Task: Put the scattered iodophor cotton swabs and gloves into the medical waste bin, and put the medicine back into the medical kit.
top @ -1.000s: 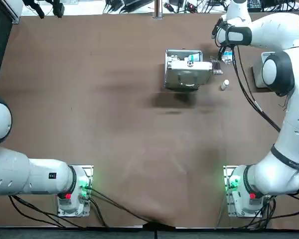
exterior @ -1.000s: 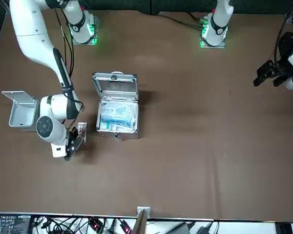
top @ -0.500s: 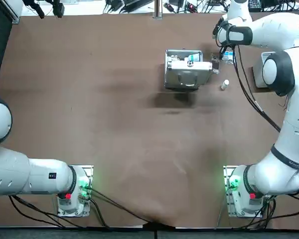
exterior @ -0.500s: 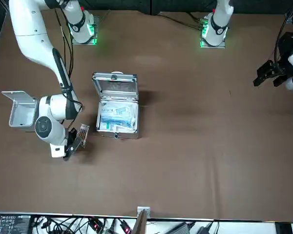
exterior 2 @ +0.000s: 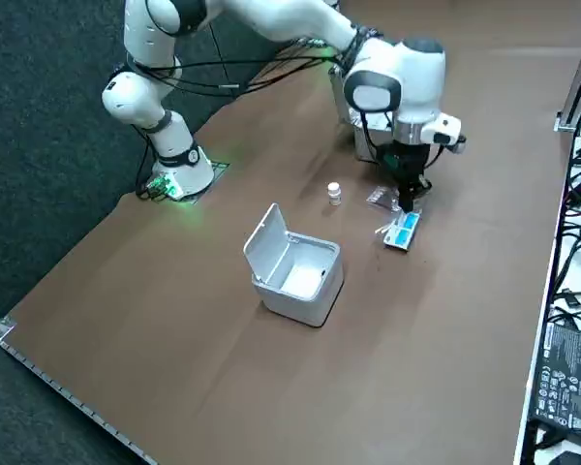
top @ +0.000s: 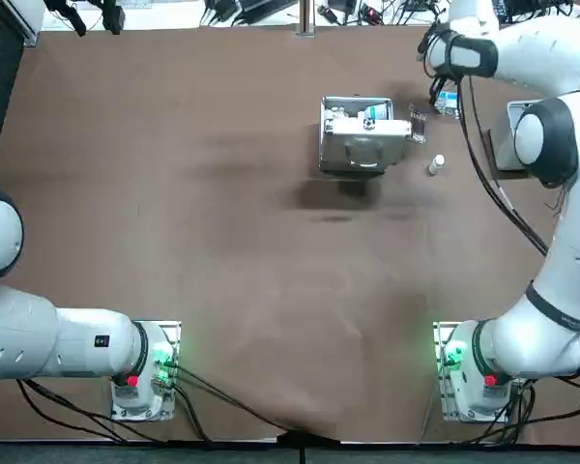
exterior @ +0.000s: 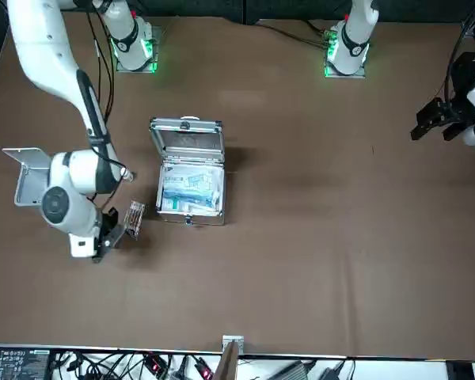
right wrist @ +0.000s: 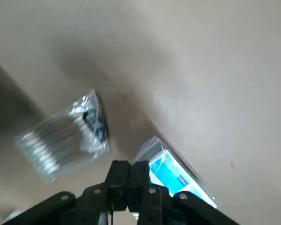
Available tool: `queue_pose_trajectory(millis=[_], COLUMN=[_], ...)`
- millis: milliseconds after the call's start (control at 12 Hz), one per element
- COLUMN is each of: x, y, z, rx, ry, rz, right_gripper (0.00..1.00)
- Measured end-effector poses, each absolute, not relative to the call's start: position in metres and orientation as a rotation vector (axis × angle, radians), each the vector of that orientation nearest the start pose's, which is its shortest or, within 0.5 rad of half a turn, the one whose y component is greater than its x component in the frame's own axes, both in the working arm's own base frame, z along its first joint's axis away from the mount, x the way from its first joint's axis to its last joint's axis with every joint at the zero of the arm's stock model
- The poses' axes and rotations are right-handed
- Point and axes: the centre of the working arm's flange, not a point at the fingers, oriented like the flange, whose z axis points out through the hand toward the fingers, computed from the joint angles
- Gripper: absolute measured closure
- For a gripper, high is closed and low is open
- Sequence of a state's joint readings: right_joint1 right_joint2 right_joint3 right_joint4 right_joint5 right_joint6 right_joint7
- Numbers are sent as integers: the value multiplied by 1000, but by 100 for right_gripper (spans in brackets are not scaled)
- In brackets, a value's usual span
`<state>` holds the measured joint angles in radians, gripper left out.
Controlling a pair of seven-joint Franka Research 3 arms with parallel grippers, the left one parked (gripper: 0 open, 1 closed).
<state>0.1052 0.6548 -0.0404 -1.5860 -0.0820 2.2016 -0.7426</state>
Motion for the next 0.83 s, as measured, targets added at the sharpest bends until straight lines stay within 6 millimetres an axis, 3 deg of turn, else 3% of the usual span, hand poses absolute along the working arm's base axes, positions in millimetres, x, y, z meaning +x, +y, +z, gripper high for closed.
queue_pose_trajectory(millis=[500, 833], x=[679, 658], y=[4, -38], z=[364, 409], rx=[-2940, -2949], ry=[-1200, -1085], rz=[147, 237], right_gripper=[99, 99])
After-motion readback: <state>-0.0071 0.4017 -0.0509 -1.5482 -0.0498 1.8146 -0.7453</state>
